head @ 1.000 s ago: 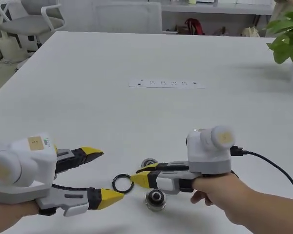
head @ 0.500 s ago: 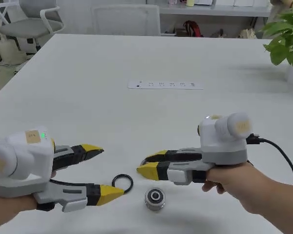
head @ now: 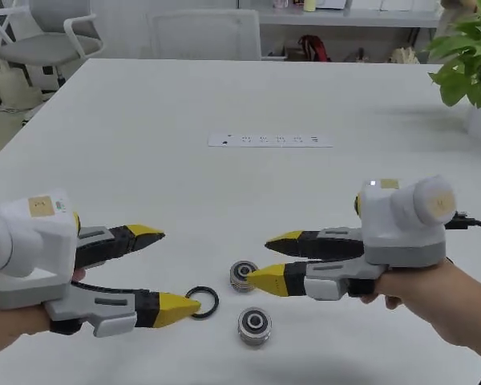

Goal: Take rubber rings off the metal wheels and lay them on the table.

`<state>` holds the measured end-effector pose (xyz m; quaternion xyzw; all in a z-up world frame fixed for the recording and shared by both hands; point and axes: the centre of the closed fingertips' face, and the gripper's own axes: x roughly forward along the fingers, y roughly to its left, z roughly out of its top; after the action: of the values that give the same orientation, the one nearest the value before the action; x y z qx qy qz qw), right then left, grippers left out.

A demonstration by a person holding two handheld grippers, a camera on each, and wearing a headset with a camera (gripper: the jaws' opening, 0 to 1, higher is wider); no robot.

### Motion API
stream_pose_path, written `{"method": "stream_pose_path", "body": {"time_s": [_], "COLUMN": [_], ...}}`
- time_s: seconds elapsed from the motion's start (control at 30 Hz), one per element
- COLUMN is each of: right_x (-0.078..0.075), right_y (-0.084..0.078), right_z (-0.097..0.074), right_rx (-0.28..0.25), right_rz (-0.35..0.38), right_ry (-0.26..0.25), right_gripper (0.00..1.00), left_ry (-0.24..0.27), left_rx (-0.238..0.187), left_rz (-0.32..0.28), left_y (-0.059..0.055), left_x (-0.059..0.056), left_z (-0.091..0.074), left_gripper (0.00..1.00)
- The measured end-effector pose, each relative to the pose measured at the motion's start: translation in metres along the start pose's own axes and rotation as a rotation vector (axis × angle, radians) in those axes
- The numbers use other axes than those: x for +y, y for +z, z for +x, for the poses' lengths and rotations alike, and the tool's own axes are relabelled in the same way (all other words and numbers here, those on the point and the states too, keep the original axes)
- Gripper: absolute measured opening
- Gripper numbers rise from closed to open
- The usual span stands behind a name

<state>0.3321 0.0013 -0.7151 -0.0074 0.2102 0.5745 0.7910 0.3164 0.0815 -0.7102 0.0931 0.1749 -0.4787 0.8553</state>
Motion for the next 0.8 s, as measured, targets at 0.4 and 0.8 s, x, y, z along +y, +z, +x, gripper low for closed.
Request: {"method": "stream_pose_path", "body": {"time_s": [0.4, 0.8], "right_x": [-0.006, -0.001], "right_y": [-0.003, -0.024], "right_z": [-0.025, -0.035], "right_rx": [0.006, 0.083], "right_rz": [-0.066, -0.173], "right_ry": [-0.046, -0.053], "right_gripper": [0.54, 0.68], "left_ry": [-0.009, -0.007], "left_rx": [-0.016, -0.006], "left_rz": [0.000, 0.015], "left_y": [0.005, 0.001], "left_x": [-0.007, -0.010], "left_z": [-0.005, -0.011], "left_gripper": [0.76, 0.81]}}
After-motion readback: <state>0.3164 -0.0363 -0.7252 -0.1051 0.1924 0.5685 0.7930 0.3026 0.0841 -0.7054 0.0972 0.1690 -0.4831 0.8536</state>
